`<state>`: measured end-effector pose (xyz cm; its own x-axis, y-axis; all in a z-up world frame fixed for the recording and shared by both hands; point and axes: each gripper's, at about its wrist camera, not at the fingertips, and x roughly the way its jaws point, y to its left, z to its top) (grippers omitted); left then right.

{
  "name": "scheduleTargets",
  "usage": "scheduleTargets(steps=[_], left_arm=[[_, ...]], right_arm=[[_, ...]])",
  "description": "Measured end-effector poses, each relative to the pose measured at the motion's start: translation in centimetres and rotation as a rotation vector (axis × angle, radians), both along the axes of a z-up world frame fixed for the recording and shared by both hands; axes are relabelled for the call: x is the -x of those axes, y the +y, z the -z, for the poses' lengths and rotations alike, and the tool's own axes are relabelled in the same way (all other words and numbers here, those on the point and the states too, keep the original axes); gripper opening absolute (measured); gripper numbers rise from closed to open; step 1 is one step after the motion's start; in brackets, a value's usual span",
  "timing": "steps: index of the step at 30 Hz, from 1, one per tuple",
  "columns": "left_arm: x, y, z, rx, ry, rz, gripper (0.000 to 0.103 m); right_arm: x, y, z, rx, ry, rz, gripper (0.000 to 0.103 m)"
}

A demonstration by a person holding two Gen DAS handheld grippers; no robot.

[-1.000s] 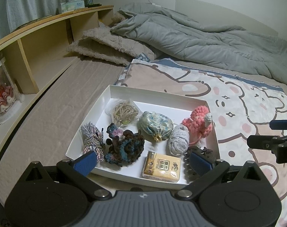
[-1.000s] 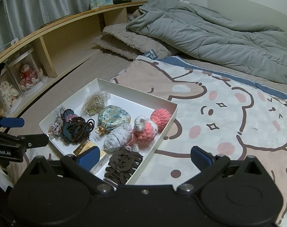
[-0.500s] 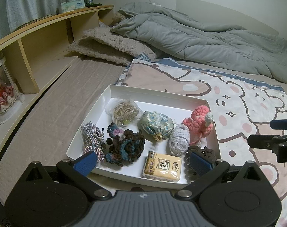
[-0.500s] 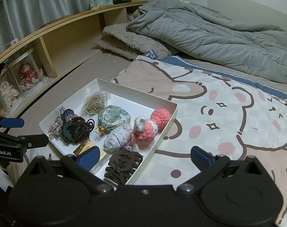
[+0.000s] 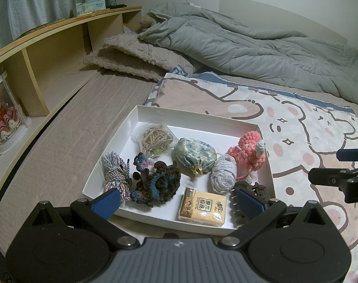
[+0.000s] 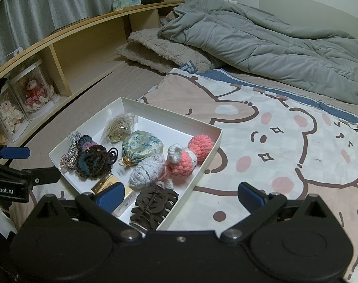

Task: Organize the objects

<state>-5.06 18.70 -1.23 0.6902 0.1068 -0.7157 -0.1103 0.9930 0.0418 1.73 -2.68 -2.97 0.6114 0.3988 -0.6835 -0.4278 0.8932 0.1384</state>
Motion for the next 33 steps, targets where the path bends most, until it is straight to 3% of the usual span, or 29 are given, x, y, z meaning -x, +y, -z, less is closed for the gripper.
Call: scheduleTargets(steps=[33], left_arm=[[-0.03,0.15,0.16,-0.003,0.003,0.006,0.103]], right_arm=[[-0.16,-0.11,0.37,0.003,0.006,0.0,0.103]])
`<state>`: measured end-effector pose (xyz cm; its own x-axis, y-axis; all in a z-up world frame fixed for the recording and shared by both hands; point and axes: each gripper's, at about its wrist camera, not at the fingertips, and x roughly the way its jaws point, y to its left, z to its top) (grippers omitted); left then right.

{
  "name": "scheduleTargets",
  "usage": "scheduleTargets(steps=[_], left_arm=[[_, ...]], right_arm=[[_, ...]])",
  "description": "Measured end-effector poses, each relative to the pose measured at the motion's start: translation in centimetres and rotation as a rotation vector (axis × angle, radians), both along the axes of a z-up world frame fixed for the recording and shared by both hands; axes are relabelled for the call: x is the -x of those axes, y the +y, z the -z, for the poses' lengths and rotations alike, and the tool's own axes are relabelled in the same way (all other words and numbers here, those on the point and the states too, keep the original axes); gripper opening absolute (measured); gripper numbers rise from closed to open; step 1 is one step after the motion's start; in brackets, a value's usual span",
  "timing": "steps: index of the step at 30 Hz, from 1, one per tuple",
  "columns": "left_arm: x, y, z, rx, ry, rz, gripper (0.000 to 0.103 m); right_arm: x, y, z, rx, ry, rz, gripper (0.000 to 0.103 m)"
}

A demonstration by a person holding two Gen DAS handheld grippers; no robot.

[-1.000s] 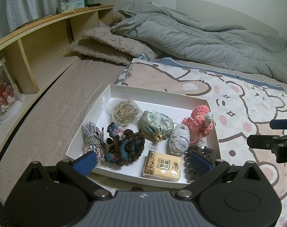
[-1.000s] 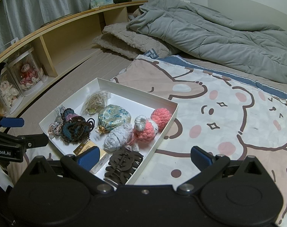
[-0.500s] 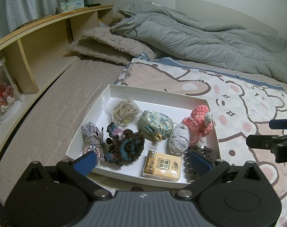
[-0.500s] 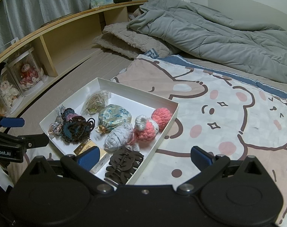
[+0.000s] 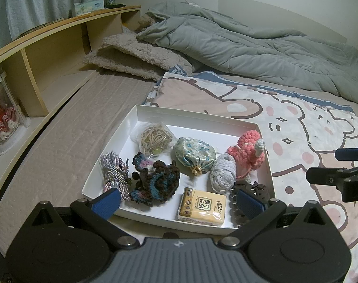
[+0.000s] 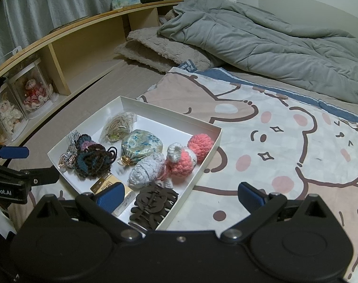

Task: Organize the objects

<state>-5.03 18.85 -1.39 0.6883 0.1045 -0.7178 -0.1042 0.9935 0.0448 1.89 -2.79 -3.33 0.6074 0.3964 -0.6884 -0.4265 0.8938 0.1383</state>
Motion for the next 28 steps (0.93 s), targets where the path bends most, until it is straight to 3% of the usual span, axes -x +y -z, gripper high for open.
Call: scheduleTargets(steps=[28], left_arm=[[-0.2,0.23,-0.01,-0.002,0.009,0.006,0.103]], right_arm=[[-0.23,-0.01,-0.02,0.002,0.002,-0.003,0.103]])
